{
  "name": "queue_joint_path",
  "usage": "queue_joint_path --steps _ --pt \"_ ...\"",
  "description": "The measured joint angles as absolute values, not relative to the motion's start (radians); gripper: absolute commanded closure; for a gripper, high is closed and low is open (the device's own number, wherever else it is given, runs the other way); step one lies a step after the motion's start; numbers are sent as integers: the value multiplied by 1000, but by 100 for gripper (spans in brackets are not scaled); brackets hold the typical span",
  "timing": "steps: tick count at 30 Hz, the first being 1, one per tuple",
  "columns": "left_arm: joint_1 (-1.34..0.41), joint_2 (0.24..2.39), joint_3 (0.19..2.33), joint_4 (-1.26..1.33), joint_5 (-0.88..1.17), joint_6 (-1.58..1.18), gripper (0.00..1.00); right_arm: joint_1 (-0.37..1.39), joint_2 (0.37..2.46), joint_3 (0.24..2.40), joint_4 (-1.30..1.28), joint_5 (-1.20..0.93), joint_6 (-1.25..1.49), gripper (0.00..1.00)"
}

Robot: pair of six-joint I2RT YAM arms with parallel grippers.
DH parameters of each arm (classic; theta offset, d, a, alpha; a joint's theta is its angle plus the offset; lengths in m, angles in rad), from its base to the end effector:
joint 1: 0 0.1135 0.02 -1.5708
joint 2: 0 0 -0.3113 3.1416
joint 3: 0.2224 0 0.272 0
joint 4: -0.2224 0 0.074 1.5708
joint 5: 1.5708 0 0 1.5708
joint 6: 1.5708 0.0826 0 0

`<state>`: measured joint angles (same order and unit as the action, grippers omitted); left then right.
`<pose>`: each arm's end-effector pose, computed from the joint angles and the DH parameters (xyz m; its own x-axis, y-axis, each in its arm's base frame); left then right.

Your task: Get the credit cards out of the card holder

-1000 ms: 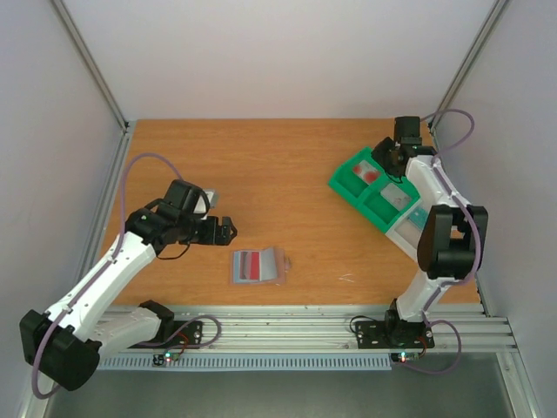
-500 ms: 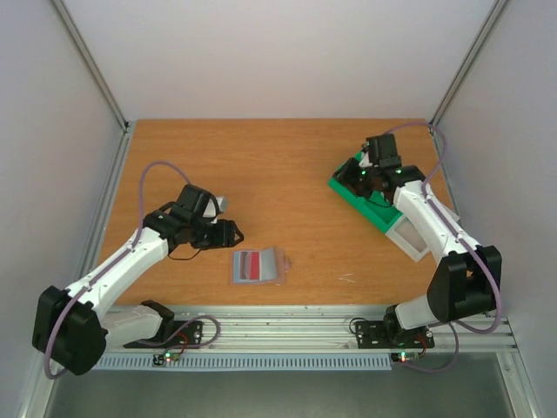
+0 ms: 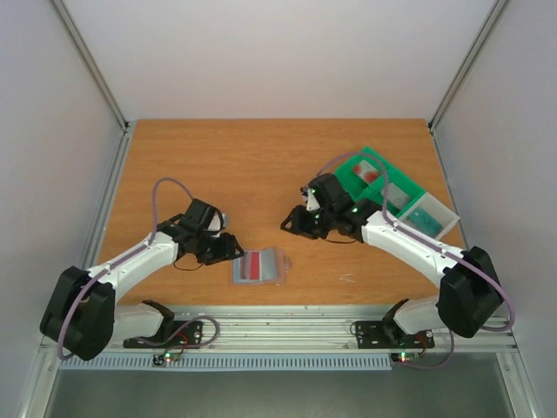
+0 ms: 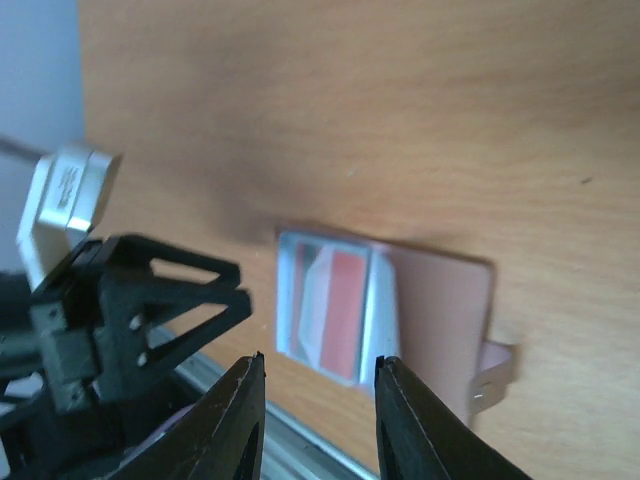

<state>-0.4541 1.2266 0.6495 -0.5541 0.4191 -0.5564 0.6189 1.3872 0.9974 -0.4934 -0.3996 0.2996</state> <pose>0.1952 -0.1327 0.1768 -0.9844 -0.0563 -0.1669 0.0429 0.8422 -0.5375 0.2474 0.2157 0.2583 -0.8185 -0.2492 -0.5177 -0.5170 0.7124 0.4746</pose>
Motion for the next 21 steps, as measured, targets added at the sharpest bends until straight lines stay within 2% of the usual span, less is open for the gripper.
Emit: queue_joint_path --steps 6,12,21 --pt "-454 1268 618 -506 437 -594 54 764 1423 955 -380 -395 354 69" --pt "-454 1282 596 -464 454 -620 64 849 1529 945 -301 -398 393 69" --pt "-454 1302 566 -434 468 -644 71 868 1650 945 -265 -377 386 71"
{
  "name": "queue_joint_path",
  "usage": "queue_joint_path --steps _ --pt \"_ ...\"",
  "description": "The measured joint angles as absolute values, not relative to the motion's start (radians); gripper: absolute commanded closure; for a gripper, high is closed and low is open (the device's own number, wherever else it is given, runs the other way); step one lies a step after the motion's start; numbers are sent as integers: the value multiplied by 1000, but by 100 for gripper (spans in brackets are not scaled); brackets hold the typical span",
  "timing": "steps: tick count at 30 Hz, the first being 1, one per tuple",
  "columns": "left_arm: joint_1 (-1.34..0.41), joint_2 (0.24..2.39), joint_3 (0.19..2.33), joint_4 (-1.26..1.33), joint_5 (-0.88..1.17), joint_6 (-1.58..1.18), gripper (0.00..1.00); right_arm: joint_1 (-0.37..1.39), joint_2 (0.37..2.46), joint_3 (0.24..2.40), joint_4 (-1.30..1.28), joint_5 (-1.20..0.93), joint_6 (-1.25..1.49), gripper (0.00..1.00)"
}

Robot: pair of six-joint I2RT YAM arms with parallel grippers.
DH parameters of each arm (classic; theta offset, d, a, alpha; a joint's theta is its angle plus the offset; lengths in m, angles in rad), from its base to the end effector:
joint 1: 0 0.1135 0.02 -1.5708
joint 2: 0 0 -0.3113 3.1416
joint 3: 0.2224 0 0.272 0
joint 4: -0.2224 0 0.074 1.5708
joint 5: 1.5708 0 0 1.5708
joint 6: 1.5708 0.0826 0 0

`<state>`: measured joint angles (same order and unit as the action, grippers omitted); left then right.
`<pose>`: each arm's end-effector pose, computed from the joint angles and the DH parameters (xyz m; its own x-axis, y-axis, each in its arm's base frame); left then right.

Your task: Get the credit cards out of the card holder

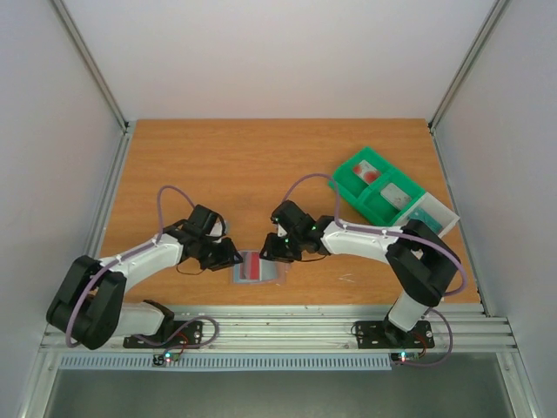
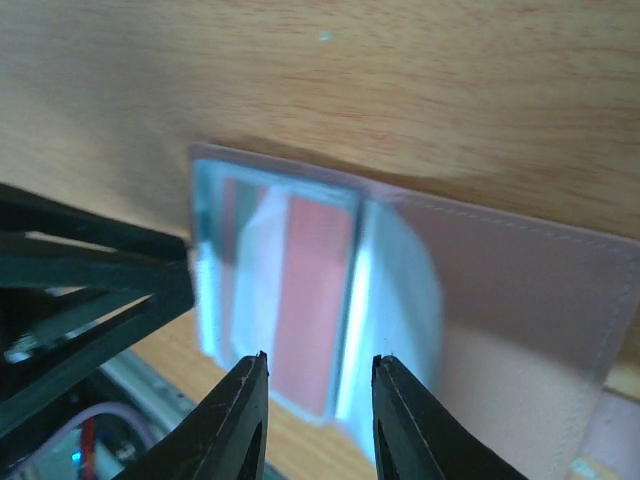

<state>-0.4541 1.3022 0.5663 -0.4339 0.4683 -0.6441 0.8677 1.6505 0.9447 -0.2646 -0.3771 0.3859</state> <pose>0.1921 -0.1353 0.1440 -0.9917 -0.1122 -0.0626 -0.0572 0.8219 -0.5667 0.2166 0.3025 0.1730 -0.8119 -0.4166 -0.4091 -0.5809 0.6468 0.4941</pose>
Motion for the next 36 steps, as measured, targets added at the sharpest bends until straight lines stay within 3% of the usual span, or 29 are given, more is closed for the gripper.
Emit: queue_joint_path --steps 12,20,36 --pt "-454 1314 557 -395 520 -677 71 841 1699 920 -273 -289 330 74" --pt "-454 1275 559 -421 485 -666 64 839 1702 872 -141 -385 352 74" --pt "-454 1274 559 -420 517 -655 63 839 1799 908 -70 -451 392 79"
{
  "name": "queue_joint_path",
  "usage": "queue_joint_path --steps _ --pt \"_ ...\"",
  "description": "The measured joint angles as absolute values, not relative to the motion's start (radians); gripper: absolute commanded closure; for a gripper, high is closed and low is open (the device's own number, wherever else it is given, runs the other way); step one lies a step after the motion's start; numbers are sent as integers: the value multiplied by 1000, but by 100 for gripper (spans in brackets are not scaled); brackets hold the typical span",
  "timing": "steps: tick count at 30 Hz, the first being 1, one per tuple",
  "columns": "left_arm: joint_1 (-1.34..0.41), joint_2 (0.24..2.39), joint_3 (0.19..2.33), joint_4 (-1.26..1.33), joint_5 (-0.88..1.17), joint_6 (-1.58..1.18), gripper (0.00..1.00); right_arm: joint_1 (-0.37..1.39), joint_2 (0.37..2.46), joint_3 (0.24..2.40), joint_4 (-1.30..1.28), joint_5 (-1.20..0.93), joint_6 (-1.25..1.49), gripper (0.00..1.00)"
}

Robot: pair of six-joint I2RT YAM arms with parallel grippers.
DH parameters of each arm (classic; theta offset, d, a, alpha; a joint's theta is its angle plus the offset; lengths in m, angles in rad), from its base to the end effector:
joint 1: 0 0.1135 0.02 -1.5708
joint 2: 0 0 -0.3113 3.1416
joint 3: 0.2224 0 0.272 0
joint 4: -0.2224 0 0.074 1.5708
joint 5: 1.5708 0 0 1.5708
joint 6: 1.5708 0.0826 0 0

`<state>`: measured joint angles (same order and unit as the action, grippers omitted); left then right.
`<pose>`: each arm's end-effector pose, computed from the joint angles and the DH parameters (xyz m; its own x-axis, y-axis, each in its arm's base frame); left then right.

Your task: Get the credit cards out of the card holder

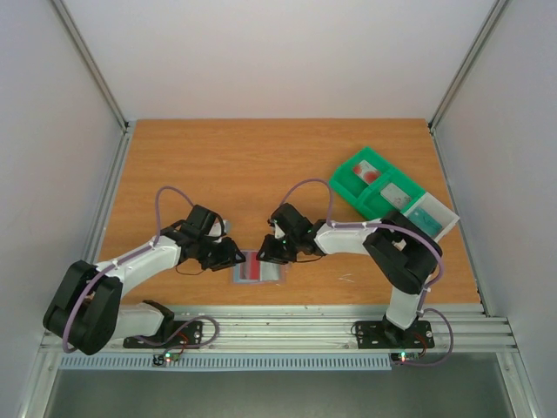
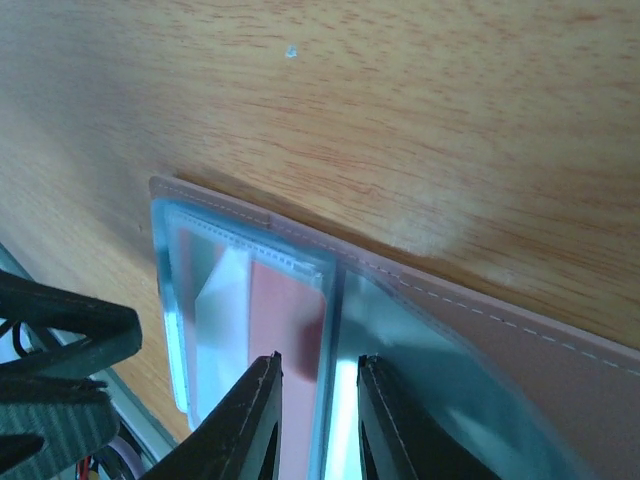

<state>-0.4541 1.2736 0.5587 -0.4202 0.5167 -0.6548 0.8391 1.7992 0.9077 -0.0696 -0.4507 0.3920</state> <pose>0.1888 -0.1376 0.1503 -0.9926 -0.1047 -0.0620 -0.0450 0.7894 -0.6123 0.2330 0.3133 0.1264 -0.8257 -0.4048 -0.3928 -0.5637 0.6173 0.5488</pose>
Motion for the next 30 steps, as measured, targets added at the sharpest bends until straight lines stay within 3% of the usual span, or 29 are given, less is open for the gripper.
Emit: queue_joint_path --steps 14,30 --pt "-454 1269 554 -401 542 -659 61 839 1830 907 -44 -455 400 94" --pt "-454 1247 555 -380 554 -674 60 834 1829 876 9 -455 401 97"
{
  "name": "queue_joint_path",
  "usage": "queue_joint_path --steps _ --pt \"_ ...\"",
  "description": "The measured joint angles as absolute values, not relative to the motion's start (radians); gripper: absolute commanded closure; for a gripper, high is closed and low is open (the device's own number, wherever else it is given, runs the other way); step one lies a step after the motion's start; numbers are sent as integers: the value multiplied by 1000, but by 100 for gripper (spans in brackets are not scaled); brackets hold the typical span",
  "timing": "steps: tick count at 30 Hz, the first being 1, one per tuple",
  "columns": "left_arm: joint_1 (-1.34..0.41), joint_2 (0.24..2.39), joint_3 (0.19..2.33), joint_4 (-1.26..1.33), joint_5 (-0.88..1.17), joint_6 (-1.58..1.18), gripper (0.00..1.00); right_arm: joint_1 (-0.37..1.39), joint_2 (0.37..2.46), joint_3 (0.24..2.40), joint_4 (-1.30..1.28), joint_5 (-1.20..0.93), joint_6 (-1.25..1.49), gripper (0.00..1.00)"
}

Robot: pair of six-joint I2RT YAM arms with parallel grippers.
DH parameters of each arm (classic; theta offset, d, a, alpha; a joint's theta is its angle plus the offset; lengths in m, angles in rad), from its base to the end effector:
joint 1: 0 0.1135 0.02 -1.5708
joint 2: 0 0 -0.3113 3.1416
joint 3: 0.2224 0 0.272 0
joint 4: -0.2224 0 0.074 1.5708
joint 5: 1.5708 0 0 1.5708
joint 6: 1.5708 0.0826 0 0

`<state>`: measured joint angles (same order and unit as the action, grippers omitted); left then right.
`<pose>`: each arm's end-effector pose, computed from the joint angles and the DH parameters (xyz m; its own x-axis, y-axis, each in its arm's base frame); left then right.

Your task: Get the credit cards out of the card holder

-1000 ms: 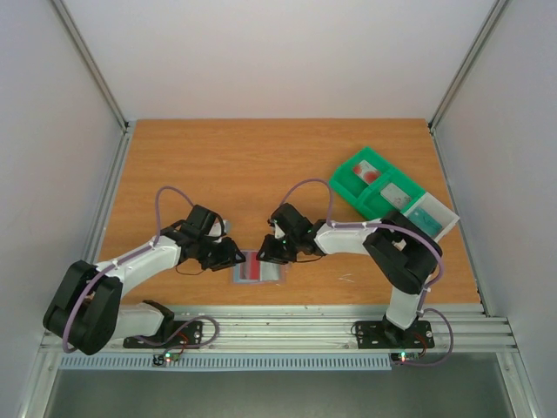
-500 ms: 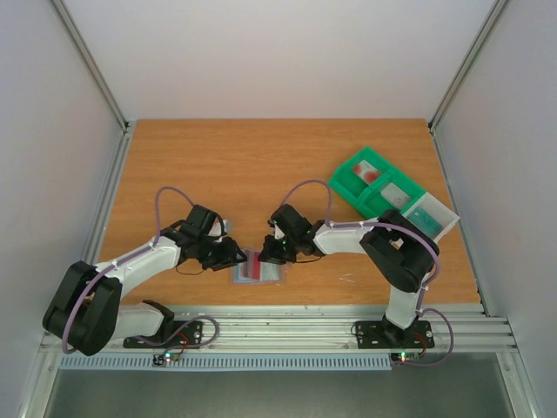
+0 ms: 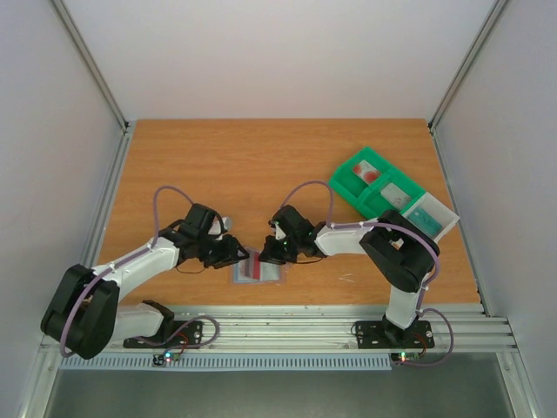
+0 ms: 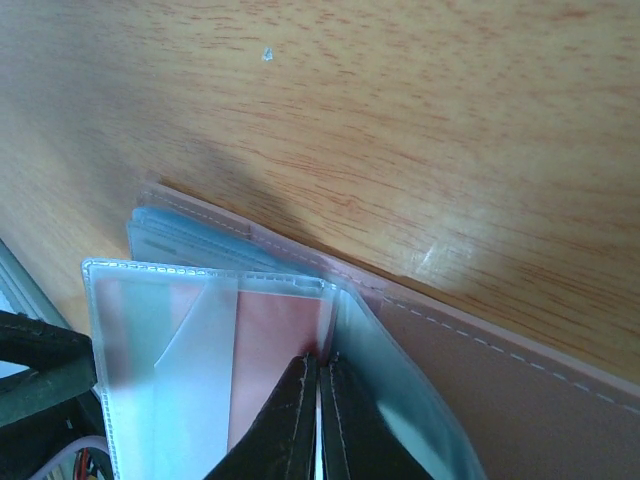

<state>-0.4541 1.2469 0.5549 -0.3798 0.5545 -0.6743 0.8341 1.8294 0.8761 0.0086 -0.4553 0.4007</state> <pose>0.1899 -0.1411 0.1589 -0.9906 -0.1071 -0.0852 -0.0245 0.7509 -0.6599 0.2344 0.3125 0.1128 -0.8283 -0.3917 -0.4006 -0.5596 0.6140 0.5567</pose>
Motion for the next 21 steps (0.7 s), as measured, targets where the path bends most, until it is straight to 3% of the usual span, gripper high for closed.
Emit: queue_joint_path --steps 21 --pt "-454 1314 555 -284 621 -712 67 825 1830 854 51 -475 412 97"
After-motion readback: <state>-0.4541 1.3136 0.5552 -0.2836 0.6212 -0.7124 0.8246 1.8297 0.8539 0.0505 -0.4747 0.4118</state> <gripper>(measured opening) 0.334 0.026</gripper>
